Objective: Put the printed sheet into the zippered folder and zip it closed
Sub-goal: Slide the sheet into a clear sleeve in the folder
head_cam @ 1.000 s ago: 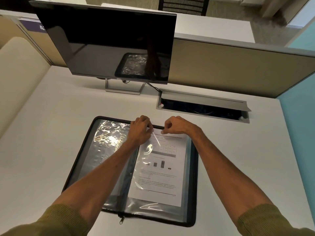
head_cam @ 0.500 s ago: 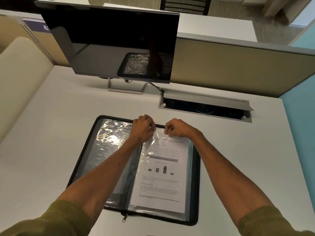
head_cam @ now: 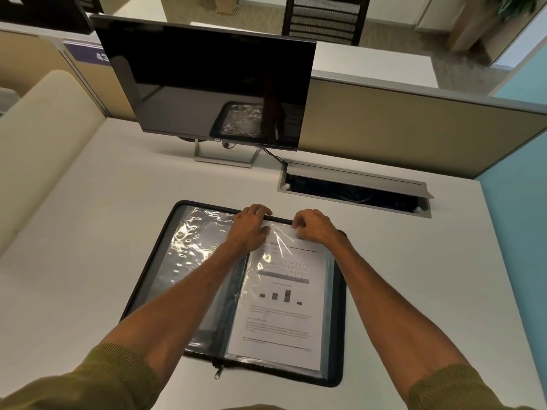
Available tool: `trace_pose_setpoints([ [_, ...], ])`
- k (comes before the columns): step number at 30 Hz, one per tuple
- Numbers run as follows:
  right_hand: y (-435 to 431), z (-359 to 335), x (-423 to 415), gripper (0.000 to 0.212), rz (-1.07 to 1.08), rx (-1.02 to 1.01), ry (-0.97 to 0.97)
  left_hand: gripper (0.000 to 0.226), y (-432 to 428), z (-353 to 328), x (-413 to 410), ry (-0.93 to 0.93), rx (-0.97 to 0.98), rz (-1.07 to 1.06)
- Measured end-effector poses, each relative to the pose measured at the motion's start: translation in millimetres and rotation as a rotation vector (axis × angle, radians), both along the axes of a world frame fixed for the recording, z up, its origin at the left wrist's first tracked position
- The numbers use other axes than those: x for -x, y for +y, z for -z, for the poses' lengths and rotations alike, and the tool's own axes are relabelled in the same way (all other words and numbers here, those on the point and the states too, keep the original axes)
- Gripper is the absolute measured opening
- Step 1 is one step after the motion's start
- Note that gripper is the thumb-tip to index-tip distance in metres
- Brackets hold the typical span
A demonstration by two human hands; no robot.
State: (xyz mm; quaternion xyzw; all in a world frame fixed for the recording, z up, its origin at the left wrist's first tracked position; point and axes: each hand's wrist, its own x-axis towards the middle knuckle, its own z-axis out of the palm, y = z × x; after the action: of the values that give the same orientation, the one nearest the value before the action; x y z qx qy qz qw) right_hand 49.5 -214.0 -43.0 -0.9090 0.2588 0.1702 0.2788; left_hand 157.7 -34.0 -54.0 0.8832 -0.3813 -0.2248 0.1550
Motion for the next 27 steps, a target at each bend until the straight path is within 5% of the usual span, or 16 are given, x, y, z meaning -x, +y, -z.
trace_pose_setpoints([
  [6, 38, 0, 31, 0.025, 0.141, 0.227, -0.186, 0.053, 44, -10, 13, -0.069, 0.002, -0.002],
  [18, 186, 14, 38, 0.028, 0.042, 0.145, -0.332, 0.055, 196, -7, 22, -0.161, -0.03, -0.382],
  [27, 266, 25, 32, 0.036, 0.131, 0.194, -0.334, 0.062, 271, -10, 16, -0.037, -0.13, -0.593],
])
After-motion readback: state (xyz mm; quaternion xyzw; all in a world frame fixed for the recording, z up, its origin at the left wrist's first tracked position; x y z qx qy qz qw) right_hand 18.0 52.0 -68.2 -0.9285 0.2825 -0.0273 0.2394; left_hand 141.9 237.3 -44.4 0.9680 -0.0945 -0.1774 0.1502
